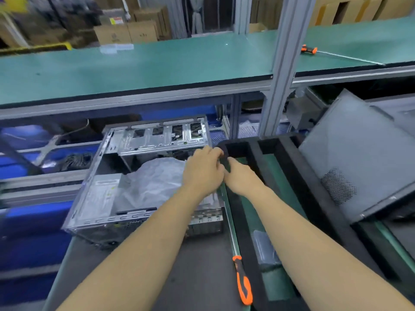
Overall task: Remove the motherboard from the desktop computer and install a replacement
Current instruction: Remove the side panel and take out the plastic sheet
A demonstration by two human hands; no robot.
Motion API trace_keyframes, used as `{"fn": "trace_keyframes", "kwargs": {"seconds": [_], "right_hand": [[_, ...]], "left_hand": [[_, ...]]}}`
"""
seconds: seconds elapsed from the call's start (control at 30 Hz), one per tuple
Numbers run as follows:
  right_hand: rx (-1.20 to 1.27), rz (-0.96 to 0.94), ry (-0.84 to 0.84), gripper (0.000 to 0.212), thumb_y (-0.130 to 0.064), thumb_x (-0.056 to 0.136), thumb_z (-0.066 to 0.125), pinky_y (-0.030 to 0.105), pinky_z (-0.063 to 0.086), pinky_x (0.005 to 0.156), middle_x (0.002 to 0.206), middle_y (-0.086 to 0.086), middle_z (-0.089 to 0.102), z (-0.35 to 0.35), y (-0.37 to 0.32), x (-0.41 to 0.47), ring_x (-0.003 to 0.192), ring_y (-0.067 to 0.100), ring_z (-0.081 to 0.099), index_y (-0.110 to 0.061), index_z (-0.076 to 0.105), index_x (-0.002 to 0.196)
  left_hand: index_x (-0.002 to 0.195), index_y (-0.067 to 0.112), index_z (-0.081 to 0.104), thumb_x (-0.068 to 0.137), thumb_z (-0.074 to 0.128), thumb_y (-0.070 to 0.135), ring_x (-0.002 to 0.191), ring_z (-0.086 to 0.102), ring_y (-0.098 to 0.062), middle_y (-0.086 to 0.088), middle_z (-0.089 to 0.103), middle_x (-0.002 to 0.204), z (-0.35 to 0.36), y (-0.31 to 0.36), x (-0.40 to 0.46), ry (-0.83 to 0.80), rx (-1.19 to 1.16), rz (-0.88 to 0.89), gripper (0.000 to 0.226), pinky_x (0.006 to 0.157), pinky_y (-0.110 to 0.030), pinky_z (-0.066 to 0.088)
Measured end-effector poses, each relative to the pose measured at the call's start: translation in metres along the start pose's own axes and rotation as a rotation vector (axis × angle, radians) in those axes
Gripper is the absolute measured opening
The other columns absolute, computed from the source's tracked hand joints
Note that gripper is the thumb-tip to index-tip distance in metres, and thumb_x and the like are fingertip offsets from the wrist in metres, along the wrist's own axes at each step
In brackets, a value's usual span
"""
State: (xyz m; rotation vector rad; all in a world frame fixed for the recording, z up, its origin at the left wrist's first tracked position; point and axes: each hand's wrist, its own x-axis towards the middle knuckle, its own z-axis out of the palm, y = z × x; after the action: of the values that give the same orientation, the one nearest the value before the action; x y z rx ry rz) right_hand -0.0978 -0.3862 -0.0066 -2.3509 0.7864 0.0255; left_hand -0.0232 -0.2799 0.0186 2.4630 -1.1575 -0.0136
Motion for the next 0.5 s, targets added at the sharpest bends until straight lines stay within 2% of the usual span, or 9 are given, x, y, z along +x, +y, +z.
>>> {"fn": "trace_keyframes", "kwargs": {"seconds": [0.07, 0.17, 0.23, 0.3, 0.43, 0.5], "right_hand": [[0.042, 0.052, -0.006, 0.063, -0.045, 0.1, 0.042, 0.042, 0.048, 0.09, 0.14, 0.018, 0.052, 0.024, -0.025, -0.009, 0.119, 0.037, 0.055, -0.013, 0.027, 0.151], [-0.068, 0.153, 0.076, 0.069, -0.018, 0.097, 0.046, 0.037, 0.043, 0.077, 0.132, 0.022, 0.055, 0.054, -0.045, -0.021, 0.112, 0.038, 0.058, -0.009, 0.011, 0.156], [-0.12, 0.193, 0.166, 0.064, -0.015, 0.096, 0.046, 0.038, 0.047, 0.08, 0.13, 0.023, 0.056, 0.058, -0.049, -0.027, 0.112, 0.04, 0.058, -0.008, 0.017, 0.153], [-0.126, 0.204, 0.169, 0.06, -0.017, 0.095, 0.049, 0.044, 0.05, 0.089, 0.129, 0.024, 0.056, 0.056, -0.052, -0.032, 0.113, 0.042, 0.056, -0.008, 0.024, 0.149], [-0.212, 0.267, 0.203, 0.057, -0.009, 0.096, 0.044, 0.046, 0.05, 0.092, 0.131, 0.025, 0.054, 0.059, -0.059, -0.041, 0.115, 0.041, 0.055, -0.005, 0.025, 0.15], [-0.534, 0.172, 0.334, 0.053, -0.013, 0.097, 0.048, 0.043, 0.05, 0.089, 0.129, 0.017, 0.054, 0.065, -0.064, -0.048, 0.113, 0.035, 0.054, -0.008, 0.033, 0.147]], "left_hand": [[0.127, 0.018, 0.059, 0.095, 0.047, 0.021, 0.111, 0.054, -0.03, -0.005, 0.06, 0.123, -0.013, -0.032, -0.024, 0.009, 0.011, -0.013, 0.034, 0.088, -0.045, 0.047], [0.114, 0.016, 0.064, 0.099, 0.042, 0.033, 0.103, 0.06, -0.031, -0.007, 0.065, 0.114, -0.029, -0.085, -0.06, -0.039, 0.095, -0.072, 0.031, 0.082, -0.043, 0.051], [0.093, 0.015, 0.063, 0.102, 0.037, 0.04, 0.095, 0.061, -0.031, -0.008, 0.068, 0.104, -0.034, -0.116, -0.084, -0.105, 0.131, -0.095, 0.037, 0.076, -0.037, 0.05], [0.079, 0.017, 0.055, 0.105, 0.029, 0.044, 0.091, 0.061, -0.032, -0.009, 0.068, 0.098, -0.033, -0.134, -0.105, -0.172, 0.142, -0.07, 0.046, 0.068, -0.034, 0.043], [0.087, 0.019, 0.063, 0.106, 0.022, 0.047, 0.093, 0.063, -0.032, -0.006, 0.07, 0.098, -0.028, -0.139, -0.121, -0.134, 0.187, 0.032, 0.053, 0.066, -0.034, 0.039], [0.085, 0.02, 0.062, 0.106, 0.021, 0.047, 0.098, 0.061, -0.031, -0.006, 0.069, 0.099, -0.029, -0.141, -0.117, -0.175, 0.192, 0.048, 0.053, 0.068, -0.035, 0.039]]}}
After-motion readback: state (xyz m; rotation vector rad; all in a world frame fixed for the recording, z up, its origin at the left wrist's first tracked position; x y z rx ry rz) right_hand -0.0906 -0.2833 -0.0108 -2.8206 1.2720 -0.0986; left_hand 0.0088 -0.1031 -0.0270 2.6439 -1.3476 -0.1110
